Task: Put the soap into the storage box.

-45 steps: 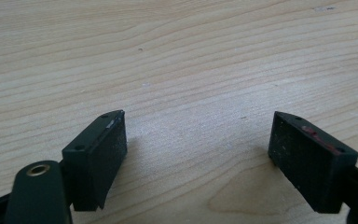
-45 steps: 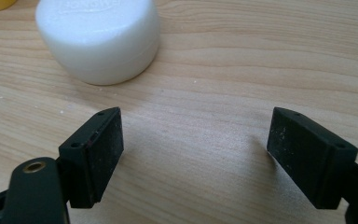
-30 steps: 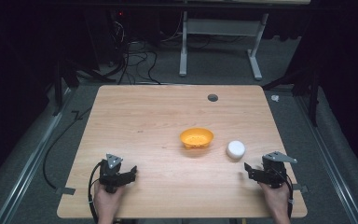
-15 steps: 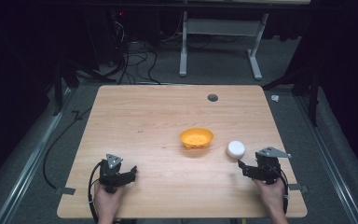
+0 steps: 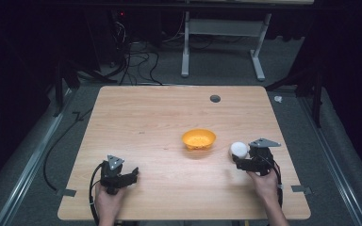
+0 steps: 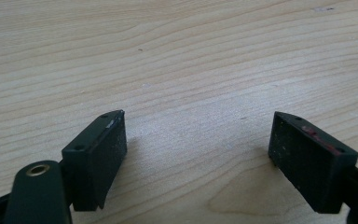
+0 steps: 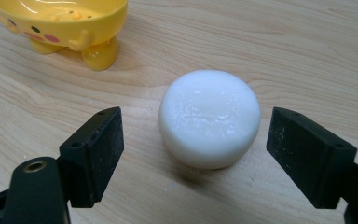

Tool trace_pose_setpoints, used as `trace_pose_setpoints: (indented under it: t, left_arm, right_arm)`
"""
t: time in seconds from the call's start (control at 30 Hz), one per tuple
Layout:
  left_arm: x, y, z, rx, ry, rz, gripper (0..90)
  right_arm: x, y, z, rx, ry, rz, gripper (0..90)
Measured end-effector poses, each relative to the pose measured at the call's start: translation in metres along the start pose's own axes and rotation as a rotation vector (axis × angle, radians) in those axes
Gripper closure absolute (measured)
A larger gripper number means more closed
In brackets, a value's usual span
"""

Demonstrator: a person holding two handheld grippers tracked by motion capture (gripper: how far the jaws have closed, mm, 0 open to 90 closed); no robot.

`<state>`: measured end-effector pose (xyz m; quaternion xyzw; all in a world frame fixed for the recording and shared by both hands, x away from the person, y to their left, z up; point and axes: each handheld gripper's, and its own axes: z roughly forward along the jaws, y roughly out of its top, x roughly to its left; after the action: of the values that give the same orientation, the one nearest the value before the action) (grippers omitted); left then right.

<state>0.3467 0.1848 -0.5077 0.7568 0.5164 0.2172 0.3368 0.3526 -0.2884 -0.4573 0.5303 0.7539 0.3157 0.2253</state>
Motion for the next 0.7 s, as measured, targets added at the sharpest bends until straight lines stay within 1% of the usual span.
trace_pose_setpoints:
  t: [0.07, 0.2, 0.27, 0.3, 0.33, 0.4, 0.43, 0.47, 0.7]
  left_arm:
    - [0.000, 0.000, 0.000, 0.001, 0.000, 0.000, 19.7]
    - [0.000, 0.000, 0.000, 0.001, 0.000, 0.000, 19.7]
    - [0.000, 0.000, 0.000, 0.000, 0.000, 0.000, 19.7]
    - [0.000, 0.000, 0.000, 0.000, 0.000, 0.000, 19.7]
    - [0.000, 0.000, 0.000, 0.000, 0.000, 0.000, 19.7]
    - [0.000, 0.000, 0.000, 0.000, 0.000, 0.000, 19.8]
    - [0.000, 0.000, 0.000, 0.000, 0.000, 0.000, 19.7]
    - [0.000, 0.000, 0.000, 0.001, 0.000, 0.000, 19.7]
    - [0.000, 0.000, 0.000, 0.001, 0.000, 0.000, 19.8]
  right_arm:
    - [-0.002, 0.006, 0.004, 0.018, -0.001, 0.000, 18.7]
    - [-0.003, 0.010, 0.008, 0.028, -0.007, -0.001, 18.2]
    - [-0.005, 0.014, 0.013, 0.039, -0.012, 0.001, 17.2]
    - [-0.005, 0.014, 0.013, 0.039, -0.012, 0.001, 17.2]
    - [-0.006, 0.016, 0.019, 0.065, -0.014, 0.003, 15.8]
    - [-0.007, 0.016, 0.024, 0.081, -0.017, 0.003, 15.4]
    - [-0.007, 0.016, 0.024, 0.081, -0.017, 0.003, 15.4]
    - [-0.008, 0.017, 0.028, 0.092, -0.024, 0.003, 15.3]
    - [-0.009, 0.016, 0.037, 0.124, -0.023, 0.007, 15.1]
